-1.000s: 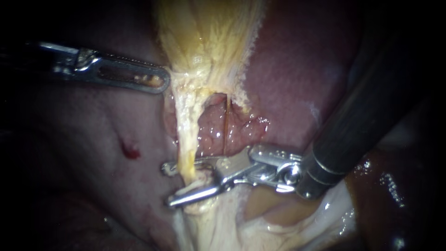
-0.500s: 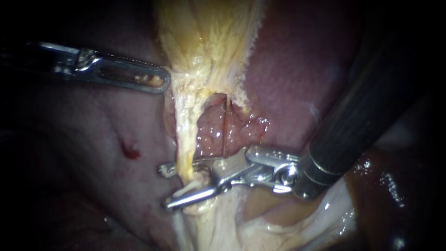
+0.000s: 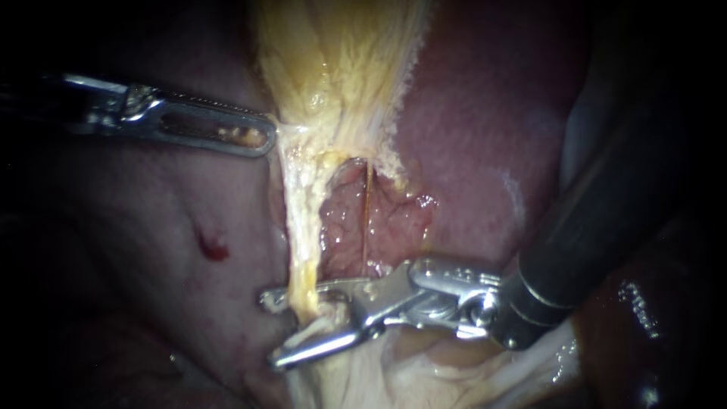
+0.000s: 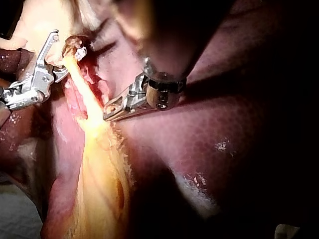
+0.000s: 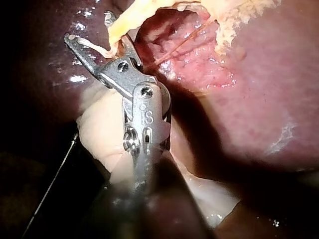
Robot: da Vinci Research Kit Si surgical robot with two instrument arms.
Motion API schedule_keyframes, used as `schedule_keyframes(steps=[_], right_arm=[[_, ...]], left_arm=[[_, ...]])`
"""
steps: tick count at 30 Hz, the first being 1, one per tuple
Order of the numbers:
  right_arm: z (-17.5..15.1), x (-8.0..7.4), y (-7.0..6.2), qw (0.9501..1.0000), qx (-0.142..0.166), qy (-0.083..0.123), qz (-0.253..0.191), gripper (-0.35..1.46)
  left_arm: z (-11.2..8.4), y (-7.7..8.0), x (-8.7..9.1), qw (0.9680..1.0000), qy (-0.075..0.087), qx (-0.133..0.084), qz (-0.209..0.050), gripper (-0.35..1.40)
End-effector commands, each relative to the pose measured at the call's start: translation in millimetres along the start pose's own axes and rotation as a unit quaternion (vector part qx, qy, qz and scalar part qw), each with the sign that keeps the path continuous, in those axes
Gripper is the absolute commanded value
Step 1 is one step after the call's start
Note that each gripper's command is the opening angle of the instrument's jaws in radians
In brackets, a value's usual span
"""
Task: Clipping first clip left tube
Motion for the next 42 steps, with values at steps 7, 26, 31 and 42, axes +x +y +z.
schedule_keyframes(steps=[7,26,31,42], right_arm=[[-0.2,0.2,-0.1,1.0,0.0,0.0,0.0,0.5],[-0.8,0.5,0.4,1.0,0.0,0.001,-0.002,0.38],[-1.2,0.3,0.7,1.0,0.002,0.0,-0.002,0.28],[-1.9,0.1,0.9,0.9993,0.036,-0.011,-0.002,-0.35]], left_arm=[[0.0,0.0,0.0,1.0,0.0,0.001,0.0,-0.35],[0.0,0.0,-0.1,1.0,0.0,0.001,0.0,-0.35],[0.1,0.0,-0.1,1.0,0.0,0.001,0.0,-0.35],[0.1,0.0,-0.1,1.0,0.0,0.001,0.0,-0.35]])
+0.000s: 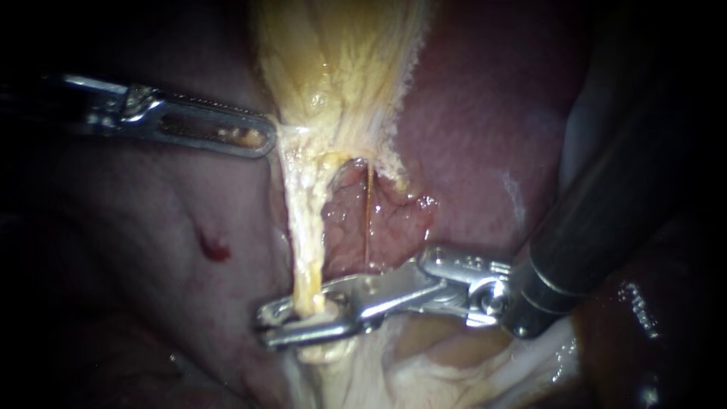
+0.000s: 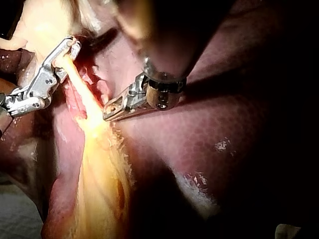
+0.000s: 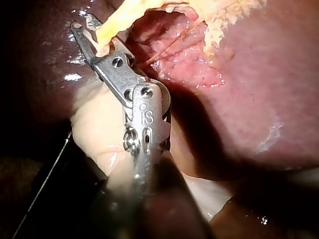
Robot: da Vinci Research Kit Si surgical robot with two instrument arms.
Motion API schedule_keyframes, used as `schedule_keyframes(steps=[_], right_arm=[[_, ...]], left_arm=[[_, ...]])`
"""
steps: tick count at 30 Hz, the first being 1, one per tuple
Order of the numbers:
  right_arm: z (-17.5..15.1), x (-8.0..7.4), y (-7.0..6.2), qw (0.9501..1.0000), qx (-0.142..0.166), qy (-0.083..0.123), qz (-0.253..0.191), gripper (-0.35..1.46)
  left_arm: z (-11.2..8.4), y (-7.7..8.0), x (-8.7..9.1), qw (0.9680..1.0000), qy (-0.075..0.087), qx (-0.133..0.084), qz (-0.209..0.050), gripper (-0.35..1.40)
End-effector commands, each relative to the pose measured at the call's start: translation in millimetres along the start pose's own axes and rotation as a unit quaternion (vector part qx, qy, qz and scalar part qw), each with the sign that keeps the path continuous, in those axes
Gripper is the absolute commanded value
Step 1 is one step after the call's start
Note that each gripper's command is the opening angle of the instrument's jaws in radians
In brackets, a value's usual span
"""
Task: Clipping first clip left tube
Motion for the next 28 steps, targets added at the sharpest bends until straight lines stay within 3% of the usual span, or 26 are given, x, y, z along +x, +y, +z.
schedule_keyframes(steps=[1,28], right_arm=[[-0.1,-0.1,-0.1,1.0,0.007,-0.002,0.0,-0.35],[-0.3,-0.1,-0.3,0.9999,0.014,-0.005,-0.001,-0.35]], left_arm=[[0.0,0.0,0.0,1.0,0.0,0.0,0.0,-0.35],[0.0,0.0,0.0,1.0,0.0,0.0,0.0,-0.35]])
